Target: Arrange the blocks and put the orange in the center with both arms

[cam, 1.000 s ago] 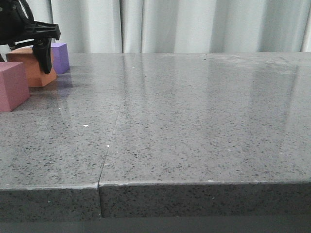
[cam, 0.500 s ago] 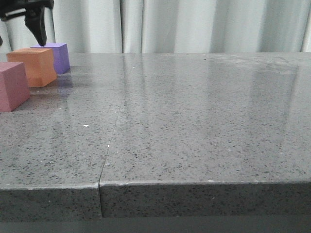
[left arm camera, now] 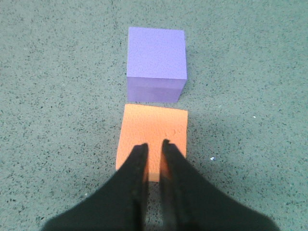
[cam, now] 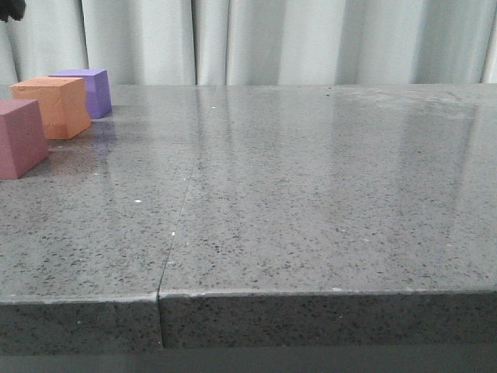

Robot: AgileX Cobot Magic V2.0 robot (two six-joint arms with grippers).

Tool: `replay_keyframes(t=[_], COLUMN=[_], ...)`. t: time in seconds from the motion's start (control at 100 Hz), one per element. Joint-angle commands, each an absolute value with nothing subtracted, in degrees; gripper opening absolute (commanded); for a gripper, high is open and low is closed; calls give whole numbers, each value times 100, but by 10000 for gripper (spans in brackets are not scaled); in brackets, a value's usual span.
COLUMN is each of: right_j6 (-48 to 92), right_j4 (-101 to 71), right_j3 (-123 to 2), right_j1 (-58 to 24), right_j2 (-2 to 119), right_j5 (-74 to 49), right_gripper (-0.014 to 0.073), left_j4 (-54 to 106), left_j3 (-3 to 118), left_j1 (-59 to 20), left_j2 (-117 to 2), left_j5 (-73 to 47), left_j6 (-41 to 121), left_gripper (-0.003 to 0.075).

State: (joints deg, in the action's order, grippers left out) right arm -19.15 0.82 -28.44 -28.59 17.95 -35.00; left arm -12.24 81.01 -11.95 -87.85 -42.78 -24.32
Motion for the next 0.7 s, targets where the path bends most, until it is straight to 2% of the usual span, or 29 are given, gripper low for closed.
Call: replay_keyframes(t=[0.0,0.69], right_j6=[-1883,-1883], right_j4=[88,88], right_j3=[-2998,-2998], right_j1=[-2845,-2845], right_j2=[1833,1833], right_j5=[-3049,-3049], right_gripper=[-68,-68], left_j4=[-1254,-1267], left_j3=[8128,6260], left_j1=[-1252,-1264], left_j2=[-8378,-6294], left_j5=[-3939,-3338], left_j6=[-2421,-2402], left_gripper=[-20,-20])
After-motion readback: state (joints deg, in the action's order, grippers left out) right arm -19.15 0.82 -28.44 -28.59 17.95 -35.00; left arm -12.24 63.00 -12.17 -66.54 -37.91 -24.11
